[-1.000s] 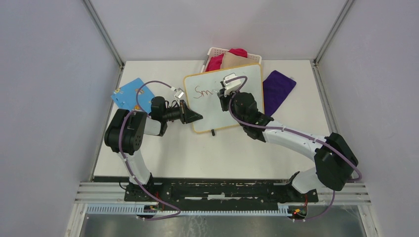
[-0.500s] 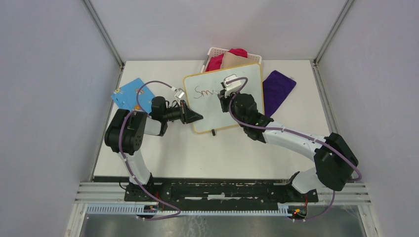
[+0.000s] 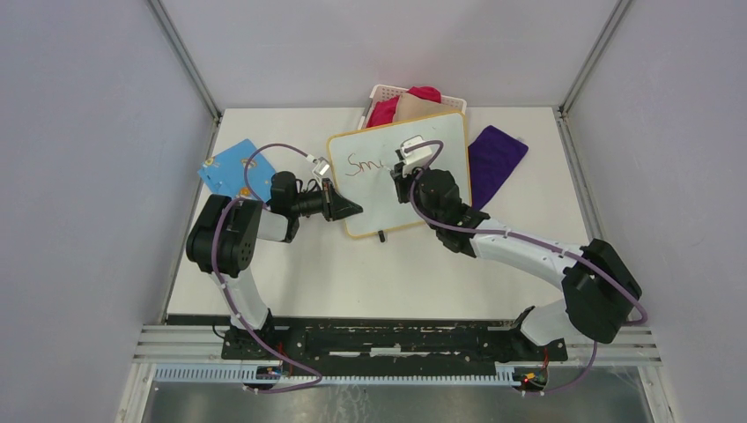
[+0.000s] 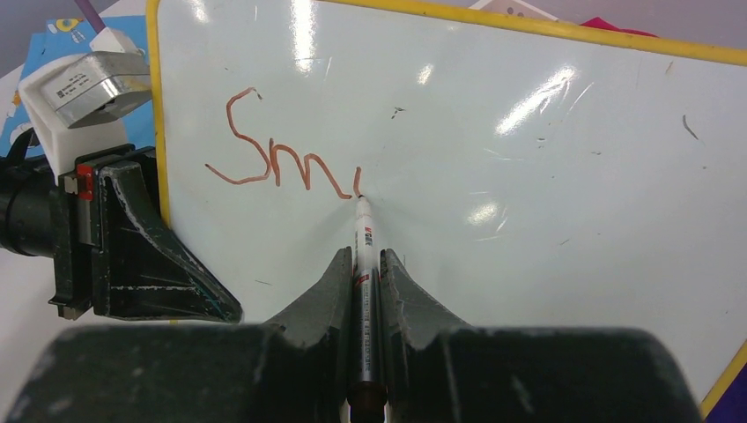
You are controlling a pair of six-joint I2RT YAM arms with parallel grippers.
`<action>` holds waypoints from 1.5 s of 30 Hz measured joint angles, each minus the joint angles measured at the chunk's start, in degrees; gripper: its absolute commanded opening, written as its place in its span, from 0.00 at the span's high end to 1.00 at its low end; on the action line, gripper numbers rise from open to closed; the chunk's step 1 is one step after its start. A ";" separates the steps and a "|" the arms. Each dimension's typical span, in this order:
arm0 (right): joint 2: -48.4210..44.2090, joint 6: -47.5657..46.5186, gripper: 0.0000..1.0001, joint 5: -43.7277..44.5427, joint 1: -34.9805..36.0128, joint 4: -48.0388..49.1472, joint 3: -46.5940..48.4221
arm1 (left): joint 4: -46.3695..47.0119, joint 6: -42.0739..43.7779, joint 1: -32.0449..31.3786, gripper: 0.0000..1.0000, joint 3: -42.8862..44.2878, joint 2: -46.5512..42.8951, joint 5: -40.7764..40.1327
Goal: Write a sentence on the whiteboard
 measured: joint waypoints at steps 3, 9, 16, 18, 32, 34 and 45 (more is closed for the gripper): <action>-0.44 -0.02 1.00 0.22 -0.02 -0.37 0.02 | -0.09 0.35 0.00 0.98 0.00 -0.07 0.02; -2.78 -0.11 1.00 0.61 -0.02 -0.55 0.24 | -0.24 0.55 -0.02 0.98 0.02 -0.13 0.04; -2.75 -0.76 1.00 1.09 -0.31 -0.57 4.17 | -0.37 0.66 -0.04 0.98 0.07 -0.15 0.04; -2.45 -0.92 1.00 1.25 -0.52 -0.37 5.27 | -0.42 0.66 -0.04 0.98 0.11 -0.15 0.04; 2.27 -1.01 1.00 1.66 -2.71 -0.61 8.55 | -0.48 0.70 -0.04 0.98 0.11 -0.24 0.04; 2.60 -0.96 1.00 1.62 -2.95 -0.59 8.96 | -0.48 0.70 -0.04 0.98 0.11 -0.24 0.04; 2.80 -0.15 1.00 1.60 -3.34 -0.17 8.22 | -0.83 0.74 -0.04 0.98 0.24 -0.24 0.02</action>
